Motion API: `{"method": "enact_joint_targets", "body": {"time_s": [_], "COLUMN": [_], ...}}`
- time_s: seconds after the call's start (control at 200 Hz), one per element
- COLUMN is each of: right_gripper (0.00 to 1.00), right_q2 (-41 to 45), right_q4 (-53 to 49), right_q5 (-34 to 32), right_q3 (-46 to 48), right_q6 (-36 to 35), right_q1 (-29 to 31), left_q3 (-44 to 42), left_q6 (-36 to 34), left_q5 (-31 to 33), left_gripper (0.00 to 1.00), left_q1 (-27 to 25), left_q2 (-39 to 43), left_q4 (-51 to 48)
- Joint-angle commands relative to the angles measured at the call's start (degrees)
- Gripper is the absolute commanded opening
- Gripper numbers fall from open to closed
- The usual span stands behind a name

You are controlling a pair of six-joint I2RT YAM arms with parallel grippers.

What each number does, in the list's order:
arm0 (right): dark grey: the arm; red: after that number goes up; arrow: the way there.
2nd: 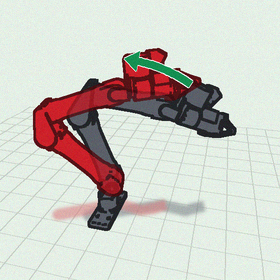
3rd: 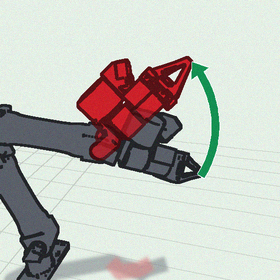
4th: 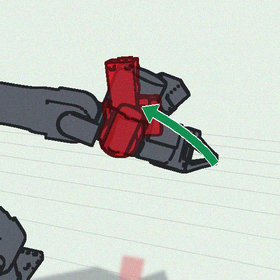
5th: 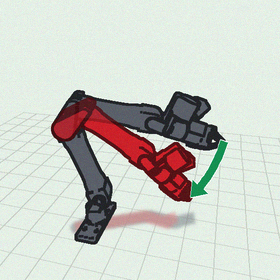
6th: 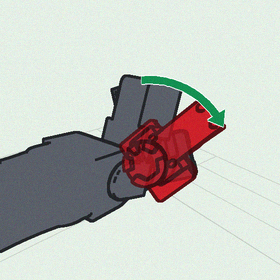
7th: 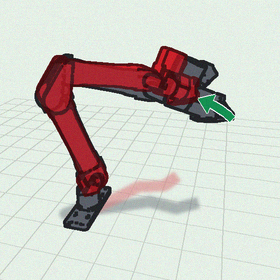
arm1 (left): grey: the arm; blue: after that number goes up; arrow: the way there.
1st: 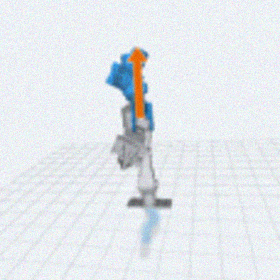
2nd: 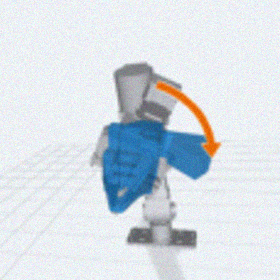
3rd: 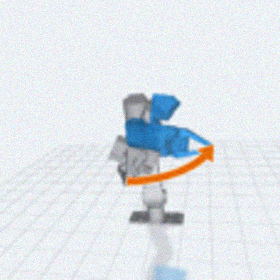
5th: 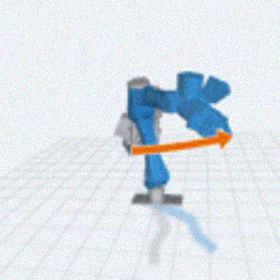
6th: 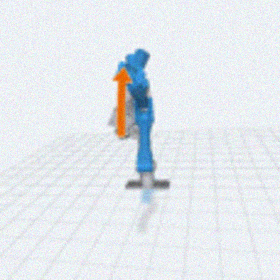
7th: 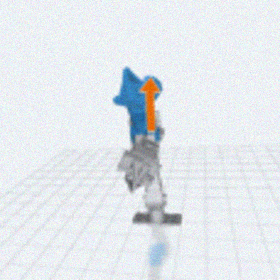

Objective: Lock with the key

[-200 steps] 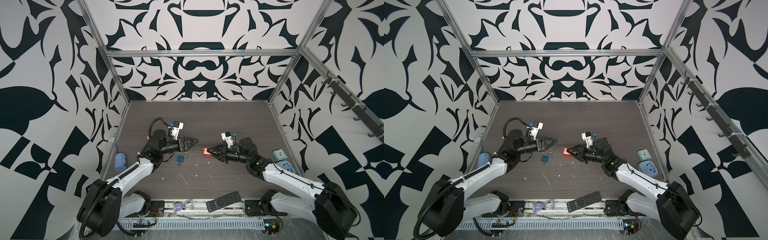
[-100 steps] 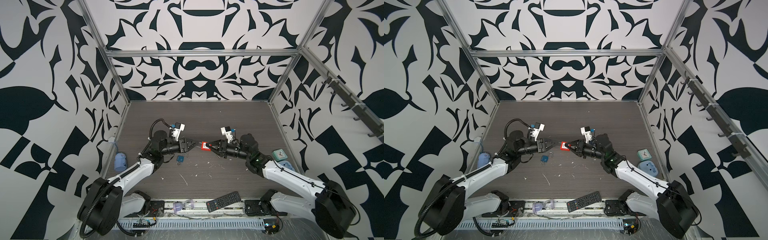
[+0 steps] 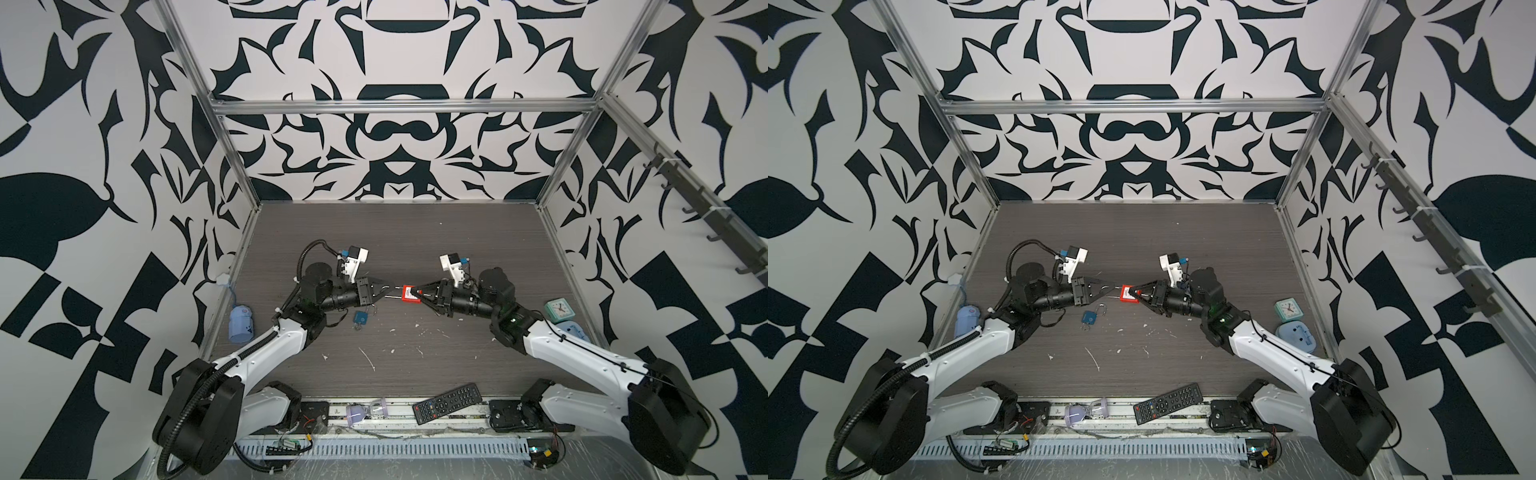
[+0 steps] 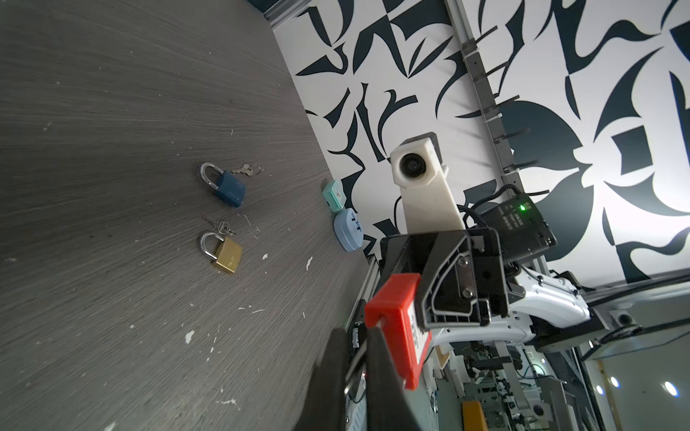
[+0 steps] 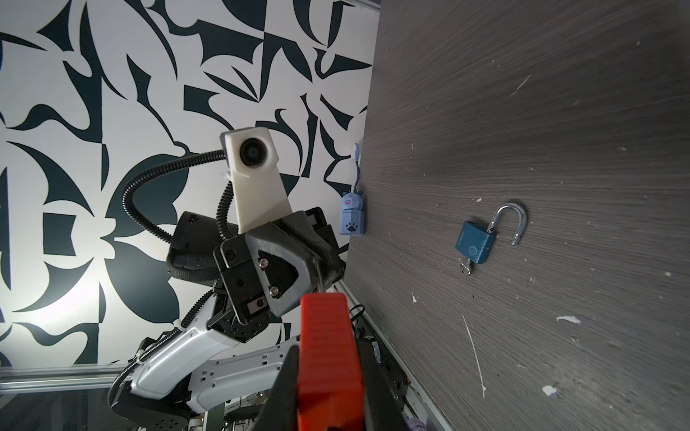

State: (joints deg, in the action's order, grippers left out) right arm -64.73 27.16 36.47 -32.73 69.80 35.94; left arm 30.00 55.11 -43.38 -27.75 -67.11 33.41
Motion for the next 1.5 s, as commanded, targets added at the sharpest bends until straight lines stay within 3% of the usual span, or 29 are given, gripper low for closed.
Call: {"method": "enact_joint_targets", "body": {"time_s": [0.0,0.165,0.525,0.96,1.22,1.494], "right_gripper": [0.00,0.00,0.00,0.00,0.00,0.00], "right_q2": [1.4,1.0,-6.2,-7.3,-5.2,-4.2], "right_q4": [2.7,7.3,23.8,21.5,10.0,6.7], "right_q5": [-1.1,-1.4,1.9,1.5,-1.6,-3.7], "right_q3": [-1.1,0.0,0.2,-3.5,-4.8,-4.6], "right_q6": [-4.1,-3.7,6.6,8.7,0.9,-2.7], "right_q1": [0.2,0.1,0.2,0.8,2.1,2.4], "left_q3": [-1.1,-1.5,-1.7,-1.0,-1.3,-1.2], "left_q6": [0.9,1.1,0.1,-1.4,-1.1,-0.4], "left_q5": [-0.8,-0.6,0.2,-0.3,-0.2,-0.7], "left_gripper": [0.00,0.00,0.00,0.00,0.00,0.00], "left_q1": [-0.7,-1.0,-2.3,-2.6,-2.7,-3.2], "left_q2": [2.2,3.8,4.7,5.0,6.6,6.6], "left_q4": [1.0,0.9,0.8,0.7,0.5,0.7]}}
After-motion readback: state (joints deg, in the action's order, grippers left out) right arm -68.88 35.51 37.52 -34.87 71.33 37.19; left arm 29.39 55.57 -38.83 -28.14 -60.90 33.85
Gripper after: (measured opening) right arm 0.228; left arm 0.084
